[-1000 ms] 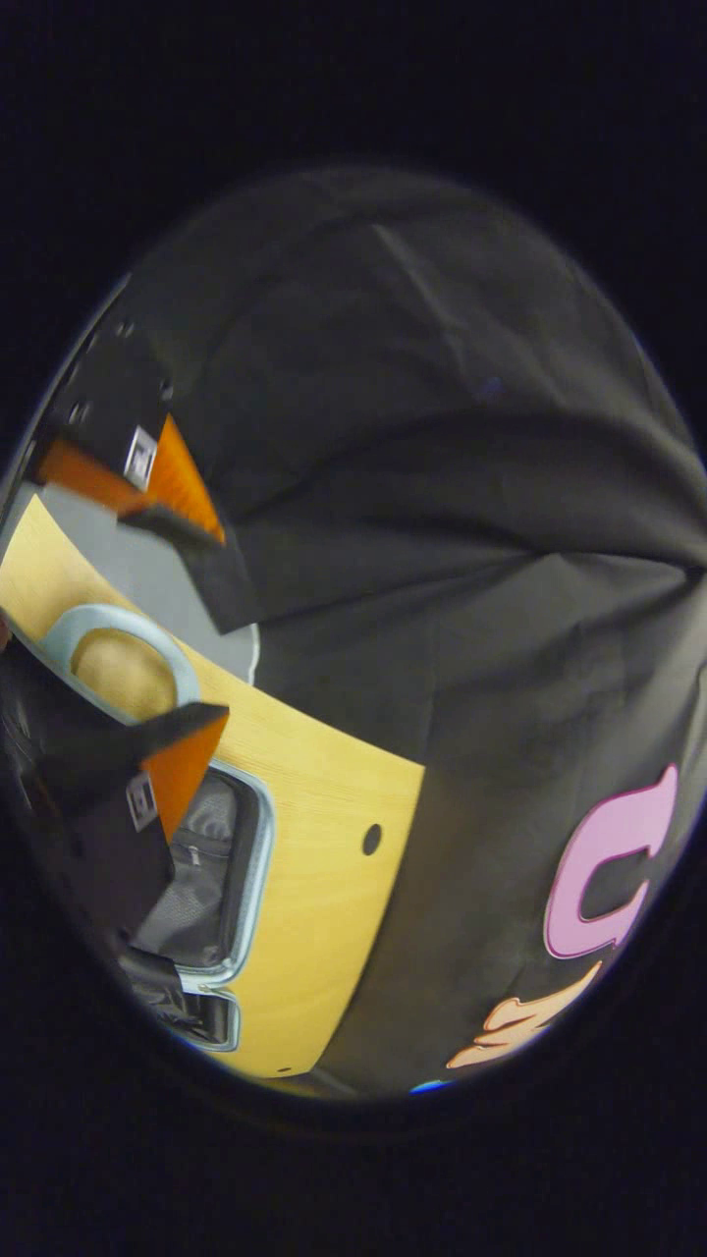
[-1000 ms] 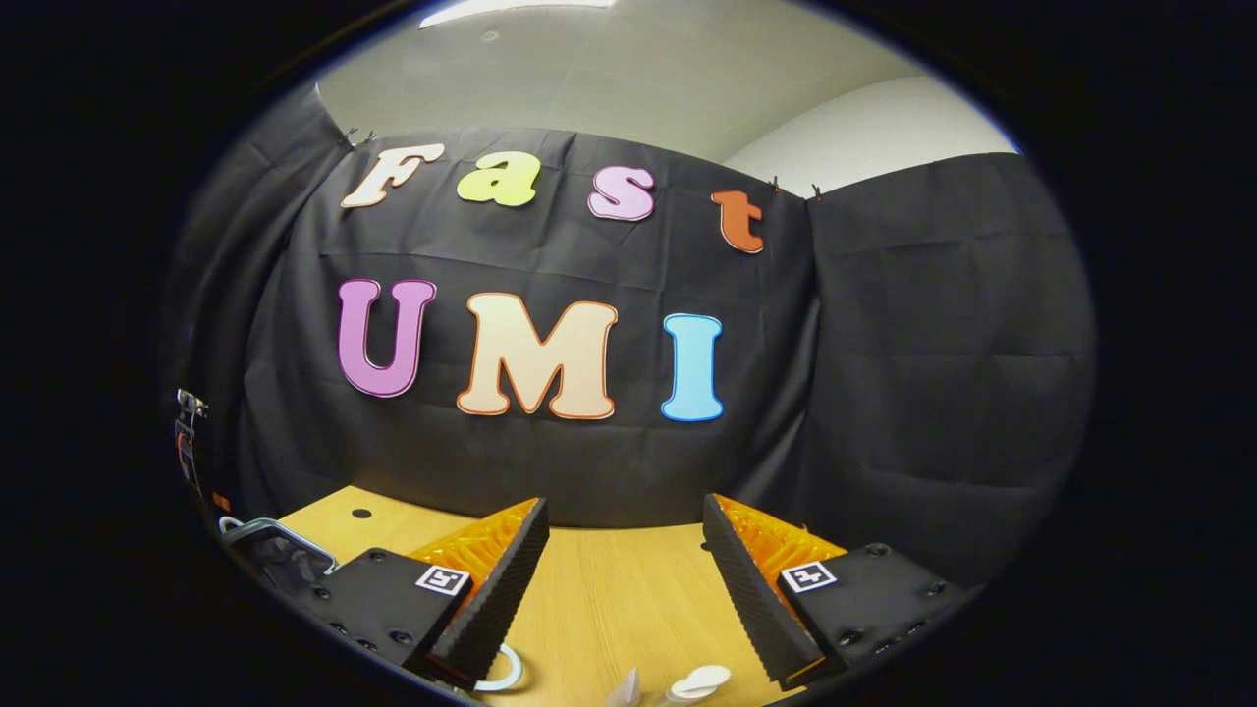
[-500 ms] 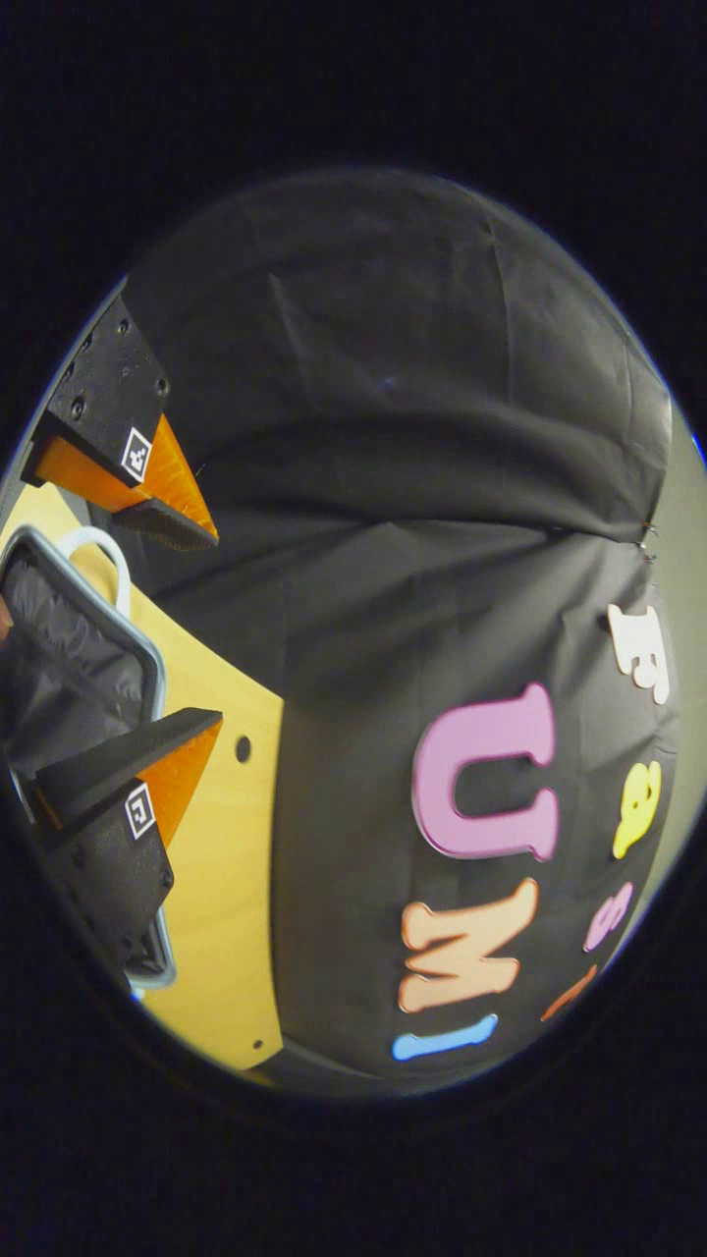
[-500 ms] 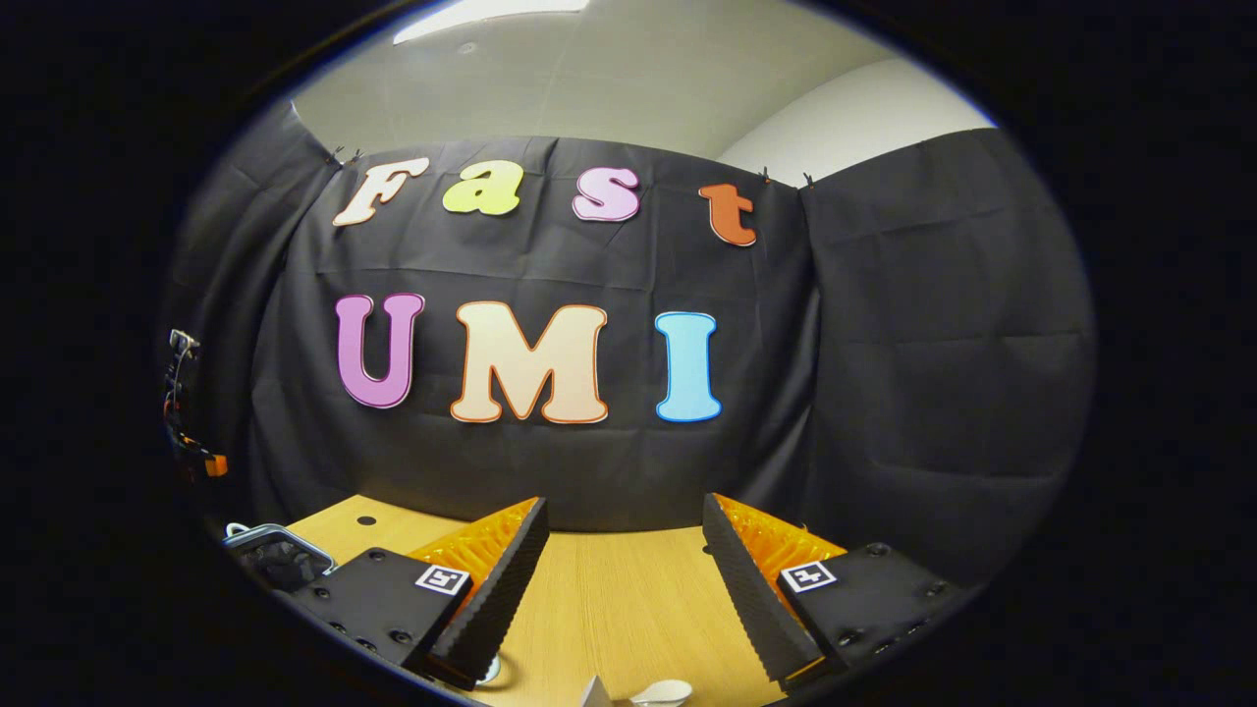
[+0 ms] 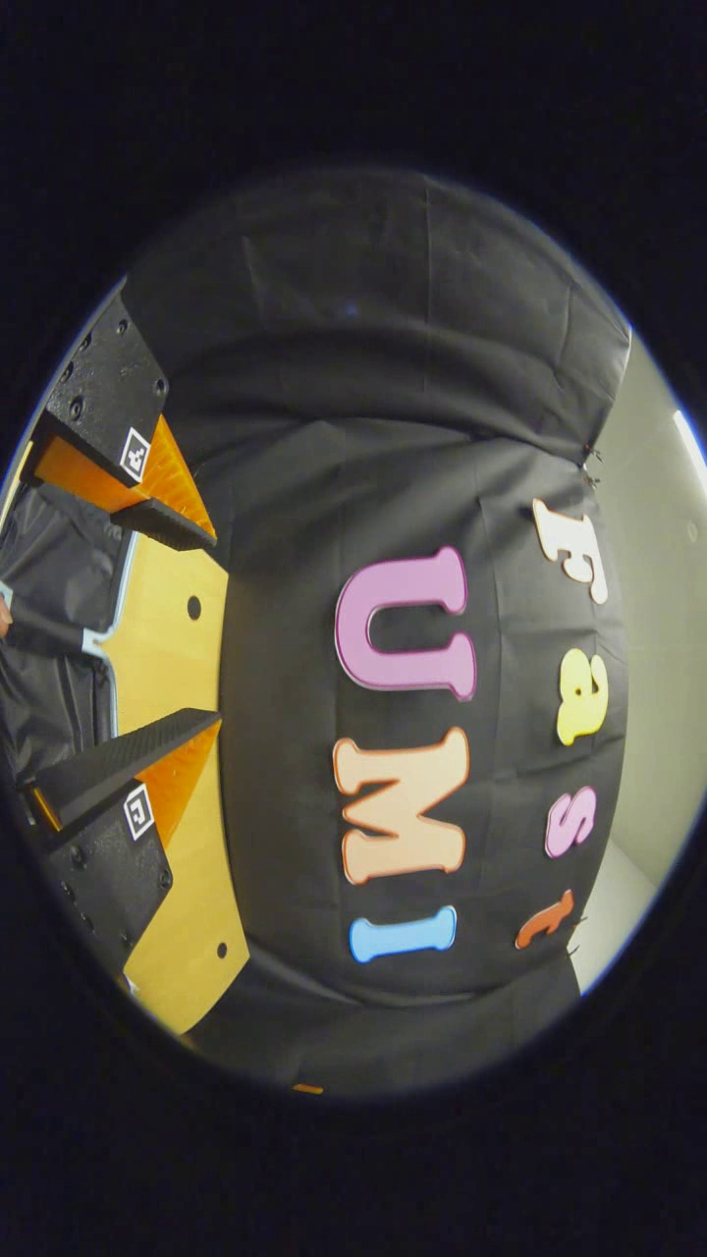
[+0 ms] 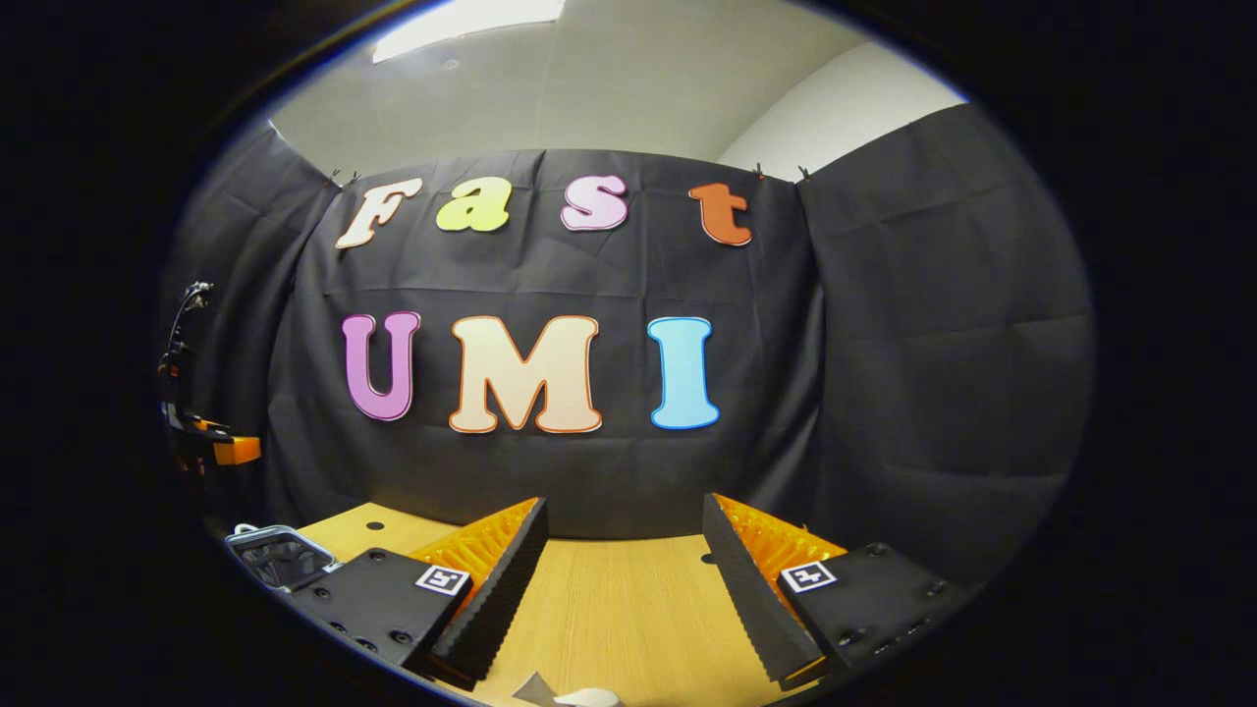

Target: First open the suitcase, pack the skin care products into it, and then close the suitcase.

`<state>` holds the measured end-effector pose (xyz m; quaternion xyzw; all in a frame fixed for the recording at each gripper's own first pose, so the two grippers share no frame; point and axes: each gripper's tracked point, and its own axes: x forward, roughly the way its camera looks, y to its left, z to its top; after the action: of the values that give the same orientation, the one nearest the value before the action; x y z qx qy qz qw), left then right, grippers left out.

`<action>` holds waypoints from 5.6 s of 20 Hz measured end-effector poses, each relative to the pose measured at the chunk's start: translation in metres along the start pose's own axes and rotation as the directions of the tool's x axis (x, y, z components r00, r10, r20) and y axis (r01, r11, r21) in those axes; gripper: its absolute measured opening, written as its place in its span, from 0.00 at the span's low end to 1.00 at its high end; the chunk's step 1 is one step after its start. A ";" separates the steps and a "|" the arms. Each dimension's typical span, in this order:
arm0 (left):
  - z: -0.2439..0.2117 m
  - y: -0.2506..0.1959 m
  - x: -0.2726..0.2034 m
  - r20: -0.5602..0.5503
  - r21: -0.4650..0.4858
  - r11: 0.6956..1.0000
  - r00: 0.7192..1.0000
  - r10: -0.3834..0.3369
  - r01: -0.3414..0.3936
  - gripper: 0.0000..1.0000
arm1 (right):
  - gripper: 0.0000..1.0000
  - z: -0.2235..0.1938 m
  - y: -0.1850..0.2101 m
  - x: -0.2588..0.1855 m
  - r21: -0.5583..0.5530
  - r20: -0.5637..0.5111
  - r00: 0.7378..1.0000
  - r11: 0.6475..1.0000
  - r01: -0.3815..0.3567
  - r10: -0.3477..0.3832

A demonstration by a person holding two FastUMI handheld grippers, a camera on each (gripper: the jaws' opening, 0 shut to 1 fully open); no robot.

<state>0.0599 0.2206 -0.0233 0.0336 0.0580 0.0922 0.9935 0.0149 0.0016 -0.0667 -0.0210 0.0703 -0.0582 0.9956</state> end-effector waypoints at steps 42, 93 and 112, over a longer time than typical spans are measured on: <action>-0.228 -0.339 -0.130 -0.432 -0.244 0.844 0.725 -0.536 0.478 0.95 | 0.99 -0.038 -0.100 -0.030 -0.076 -0.080 0.996 0.996 -0.053 0.047; -0.234 -0.077 -0.089 -0.716 0.036 0.984 0.692 -0.097 0.176 0.20 | 0.55 -0.227 0.063 -0.056 0.103 -0.429 0.816 0.918 -0.382 0.387; -0.286 -0.066 -0.006 -0.712 -0.182 0.966 0.652 -0.259 0.185 0.90 | 0.55 -0.177 0.196 -0.059 0.262 -0.447 0.737 0.862 -0.433 0.506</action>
<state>0.0315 0.1706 -0.3116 -0.0594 0.4485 -0.0216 0.8916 -0.0461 0.1967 -0.2431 0.0832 0.3251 0.1871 0.9232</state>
